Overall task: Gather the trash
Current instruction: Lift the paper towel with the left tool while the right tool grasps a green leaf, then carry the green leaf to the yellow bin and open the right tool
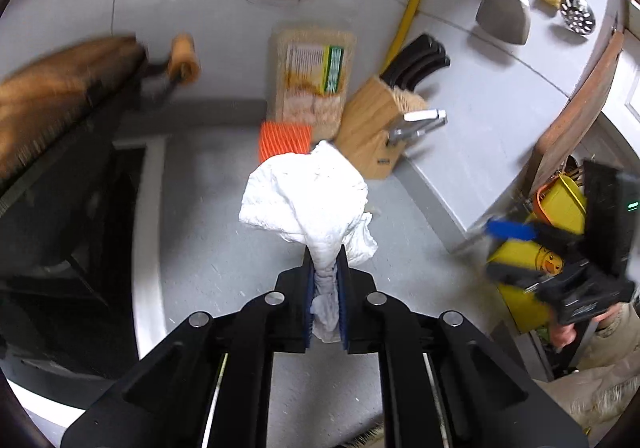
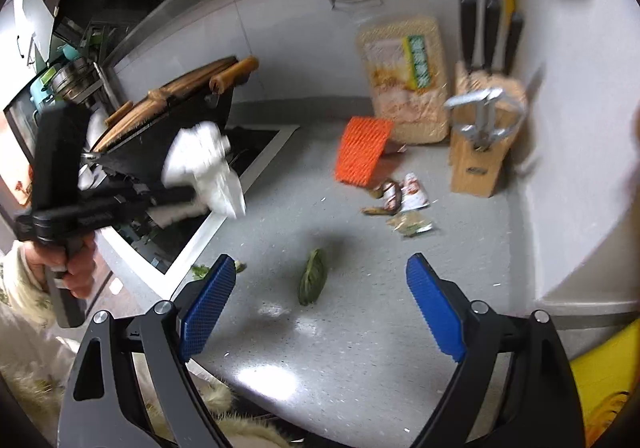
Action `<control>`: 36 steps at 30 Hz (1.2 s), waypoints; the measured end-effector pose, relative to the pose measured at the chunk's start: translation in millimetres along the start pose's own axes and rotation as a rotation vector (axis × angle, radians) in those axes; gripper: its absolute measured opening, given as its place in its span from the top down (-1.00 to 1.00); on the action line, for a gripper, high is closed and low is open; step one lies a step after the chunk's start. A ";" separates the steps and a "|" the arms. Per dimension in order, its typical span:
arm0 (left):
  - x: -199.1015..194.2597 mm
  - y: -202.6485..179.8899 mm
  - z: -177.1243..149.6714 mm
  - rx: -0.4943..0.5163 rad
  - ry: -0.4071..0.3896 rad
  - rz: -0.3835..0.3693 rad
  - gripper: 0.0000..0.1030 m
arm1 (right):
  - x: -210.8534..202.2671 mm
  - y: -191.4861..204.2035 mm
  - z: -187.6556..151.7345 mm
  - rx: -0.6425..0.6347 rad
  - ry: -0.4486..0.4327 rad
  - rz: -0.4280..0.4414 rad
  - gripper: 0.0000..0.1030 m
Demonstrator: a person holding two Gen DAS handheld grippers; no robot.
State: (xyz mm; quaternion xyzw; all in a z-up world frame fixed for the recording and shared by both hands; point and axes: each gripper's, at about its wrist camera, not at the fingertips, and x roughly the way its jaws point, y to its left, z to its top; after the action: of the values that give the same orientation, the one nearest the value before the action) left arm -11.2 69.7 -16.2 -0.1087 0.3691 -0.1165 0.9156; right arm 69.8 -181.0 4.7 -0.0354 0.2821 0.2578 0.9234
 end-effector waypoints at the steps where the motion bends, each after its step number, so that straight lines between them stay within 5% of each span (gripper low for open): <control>1: -2.7 -2.1 2.0 0.008 -0.009 0.005 0.79 | 11.7 -1.2 -1.3 0.009 0.023 0.011 -0.64; 10: -32.8 -11.9 7.3 0.040 -0.090 0.057 0.79 | 157.4 8.5 -13.1 -0.016 0.311 -0.024 -0.21; 13: -37.7 -11.0 4.4 0.028 -0.096 0.063 0.79 | 191.9 8.0 -16.9 0.001 0.389 -0.045 0.11; 15: -38.7 -8.6 2.2 0.013 -0.098 0.070 0.79 | 196.7 12.3 -14.4 -0.030 0.372 -0.087 0.46; 16: -38.7 -7.2 1.1 0.004 -0.097 0.070 0.79 | 198.4 15.7 -13.4 -0.058 0.368 -0.114 0.82; 18: -38.5 -5.4 -0.3 -0.009 -0.097 0.079 0.79 | 198.7 17.2 -13.3 -0.073 0.367 -0.125 0.88; 26: -29.9 -9.3 5.5 0.017 -0.093 0.071 0.79 | 94.3 -2.5 24.8 0.135 0.153 0.027 0.90; 36: -12.7 -10.1 20.9 0.071 -0.096 0.107 0.79 | -50.7 -4.4 52.8 0.188 -0.090 0.016 0.90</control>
State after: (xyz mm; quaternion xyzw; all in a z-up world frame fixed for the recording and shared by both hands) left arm -6.8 66.3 9.7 -0.0617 0.3257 -0.0750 0.9405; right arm 62.6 -196.8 75.9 0.0652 0.2637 0.2388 0.9323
